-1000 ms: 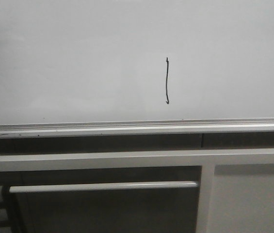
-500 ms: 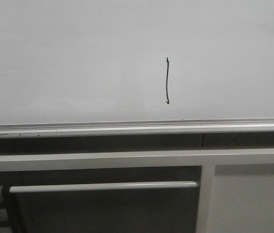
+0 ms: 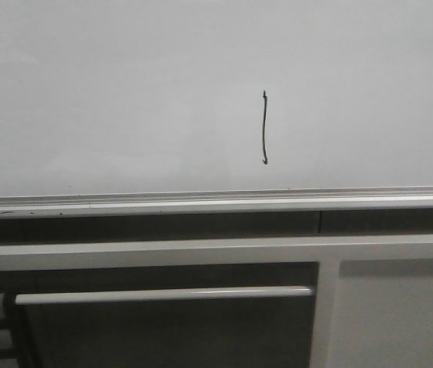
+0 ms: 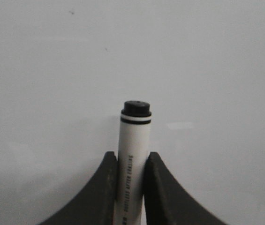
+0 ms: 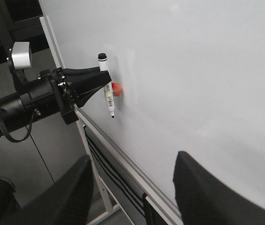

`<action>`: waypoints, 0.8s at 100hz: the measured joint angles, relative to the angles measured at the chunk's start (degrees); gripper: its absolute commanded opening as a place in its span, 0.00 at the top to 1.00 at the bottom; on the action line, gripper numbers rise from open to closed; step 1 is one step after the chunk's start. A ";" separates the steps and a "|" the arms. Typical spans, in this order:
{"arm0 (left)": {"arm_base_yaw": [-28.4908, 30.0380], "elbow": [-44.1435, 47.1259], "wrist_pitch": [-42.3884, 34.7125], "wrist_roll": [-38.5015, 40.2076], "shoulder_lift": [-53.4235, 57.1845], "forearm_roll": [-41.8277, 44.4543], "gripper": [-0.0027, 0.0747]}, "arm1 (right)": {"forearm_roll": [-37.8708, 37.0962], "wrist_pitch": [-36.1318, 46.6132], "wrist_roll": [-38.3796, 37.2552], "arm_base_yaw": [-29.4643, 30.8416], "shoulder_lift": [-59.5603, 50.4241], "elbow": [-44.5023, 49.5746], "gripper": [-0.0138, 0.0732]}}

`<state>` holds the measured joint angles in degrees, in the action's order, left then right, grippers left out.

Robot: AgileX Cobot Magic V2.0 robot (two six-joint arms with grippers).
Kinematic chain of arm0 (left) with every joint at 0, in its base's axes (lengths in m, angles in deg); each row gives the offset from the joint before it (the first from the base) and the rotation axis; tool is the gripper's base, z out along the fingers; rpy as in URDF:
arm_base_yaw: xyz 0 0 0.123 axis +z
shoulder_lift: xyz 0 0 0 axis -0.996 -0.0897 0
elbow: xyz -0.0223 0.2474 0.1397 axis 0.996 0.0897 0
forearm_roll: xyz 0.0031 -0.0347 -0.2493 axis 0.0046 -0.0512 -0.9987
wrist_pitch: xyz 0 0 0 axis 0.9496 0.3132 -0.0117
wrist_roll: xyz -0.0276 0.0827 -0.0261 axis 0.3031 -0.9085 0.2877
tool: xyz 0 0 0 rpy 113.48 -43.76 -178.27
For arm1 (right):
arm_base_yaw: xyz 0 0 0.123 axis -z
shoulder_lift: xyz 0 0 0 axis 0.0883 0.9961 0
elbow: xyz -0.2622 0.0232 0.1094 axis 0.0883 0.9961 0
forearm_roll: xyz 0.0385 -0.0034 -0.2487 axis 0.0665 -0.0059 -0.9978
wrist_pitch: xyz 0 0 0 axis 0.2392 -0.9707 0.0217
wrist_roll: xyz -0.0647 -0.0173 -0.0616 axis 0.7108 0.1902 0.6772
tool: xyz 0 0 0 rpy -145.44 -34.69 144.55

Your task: Write number 1 on whiteboard

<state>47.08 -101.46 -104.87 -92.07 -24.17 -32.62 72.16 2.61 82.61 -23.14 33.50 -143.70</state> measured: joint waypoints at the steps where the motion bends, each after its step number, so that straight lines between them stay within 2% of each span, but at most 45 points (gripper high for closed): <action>1: 0.00 0.00 0.00 0.00 -0.18 0.00 0.99 | 0.00 0.00 0.00 0.00 0.00 0.00 0.43; 80: 0.00 0.00 -2.04 1.54 -4.01 -0.14 0.99 | 0.00 0.00 0.00 0.00 0.00 0.00 0.43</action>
<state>47.08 -101.46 -106.91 -90.53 -28.18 -32.76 72.16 2.61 82.61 -23.14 33.50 -143.70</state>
